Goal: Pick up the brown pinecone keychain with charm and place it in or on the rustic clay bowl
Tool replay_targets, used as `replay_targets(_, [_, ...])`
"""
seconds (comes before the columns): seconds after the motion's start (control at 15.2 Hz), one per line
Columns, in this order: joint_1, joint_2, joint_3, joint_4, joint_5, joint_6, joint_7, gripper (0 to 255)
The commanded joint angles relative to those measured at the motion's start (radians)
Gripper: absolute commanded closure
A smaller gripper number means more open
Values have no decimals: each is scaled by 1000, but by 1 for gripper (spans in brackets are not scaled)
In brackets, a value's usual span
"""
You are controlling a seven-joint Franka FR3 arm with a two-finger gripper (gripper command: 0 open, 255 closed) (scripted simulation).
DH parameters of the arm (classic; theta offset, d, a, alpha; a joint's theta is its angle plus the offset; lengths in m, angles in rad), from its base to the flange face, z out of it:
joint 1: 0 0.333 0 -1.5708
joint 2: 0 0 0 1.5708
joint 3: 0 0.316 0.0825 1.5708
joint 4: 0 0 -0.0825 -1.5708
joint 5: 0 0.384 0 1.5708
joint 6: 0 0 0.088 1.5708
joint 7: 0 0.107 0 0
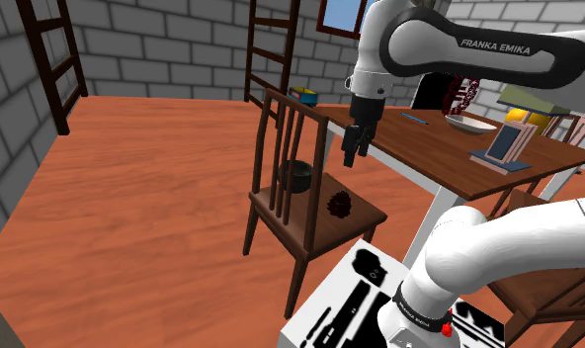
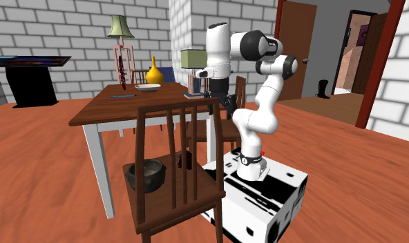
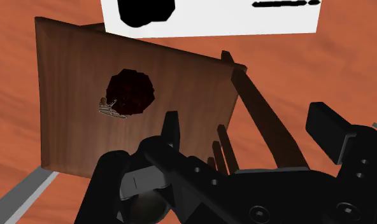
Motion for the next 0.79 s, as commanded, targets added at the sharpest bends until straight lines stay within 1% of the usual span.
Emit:
replay_targets(0.0, [0,0,0,0,0,0,0,0])
replay_targets(0.26, [-54,105,-21,-23,-28,85,41,0])
replay_targets(0.4, [-93,161,-23,-29,-37,126,57,0])
replay_targets(0.73, [-155,309,-58,-31,-74,222,115,0])
